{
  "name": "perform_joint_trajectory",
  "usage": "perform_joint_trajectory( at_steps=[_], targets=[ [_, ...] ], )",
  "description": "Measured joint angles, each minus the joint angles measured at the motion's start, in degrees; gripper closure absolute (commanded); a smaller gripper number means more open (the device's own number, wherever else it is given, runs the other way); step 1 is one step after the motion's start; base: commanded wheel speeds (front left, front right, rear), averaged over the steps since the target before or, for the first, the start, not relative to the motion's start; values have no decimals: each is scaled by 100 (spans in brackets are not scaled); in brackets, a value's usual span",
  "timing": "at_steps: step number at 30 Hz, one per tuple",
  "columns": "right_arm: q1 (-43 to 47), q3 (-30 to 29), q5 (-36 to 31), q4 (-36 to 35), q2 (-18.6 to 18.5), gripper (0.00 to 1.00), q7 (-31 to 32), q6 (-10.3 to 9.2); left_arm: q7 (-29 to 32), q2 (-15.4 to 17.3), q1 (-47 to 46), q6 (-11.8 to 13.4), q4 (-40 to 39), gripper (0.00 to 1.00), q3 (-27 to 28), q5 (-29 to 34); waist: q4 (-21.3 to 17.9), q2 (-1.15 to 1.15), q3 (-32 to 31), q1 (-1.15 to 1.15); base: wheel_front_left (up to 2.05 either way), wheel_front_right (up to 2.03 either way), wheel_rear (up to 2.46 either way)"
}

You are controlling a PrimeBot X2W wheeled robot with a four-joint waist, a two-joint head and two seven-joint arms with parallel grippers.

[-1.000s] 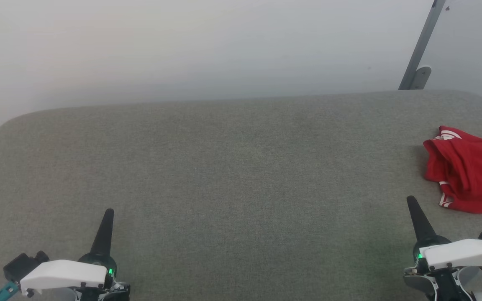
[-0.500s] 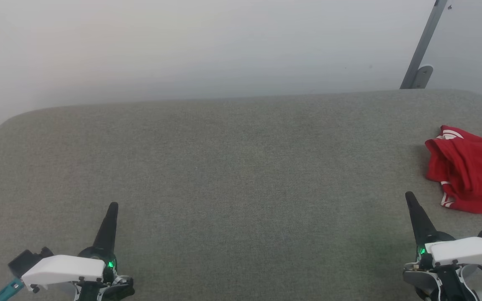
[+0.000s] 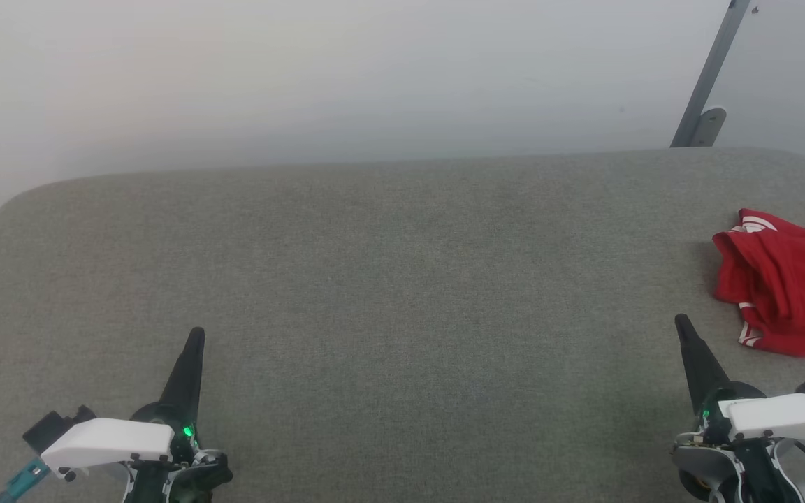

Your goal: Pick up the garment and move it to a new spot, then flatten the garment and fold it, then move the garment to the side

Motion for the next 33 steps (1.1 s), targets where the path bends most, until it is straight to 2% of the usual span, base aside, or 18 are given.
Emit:
perform_joint_trajectory(
  at_steps=[18,33],
  targets=[
    [-39,-27,656,-73,43,100,156,0,159,-58,-104,-1,-13,100,0,-566,21,0,28,0,0,0,0],
    [-43,-30,656,-77,43,100,156,0,159,-58,-104,-1,-13,100,0,-566,21,0,28,0,0,0,0]
  ],
)
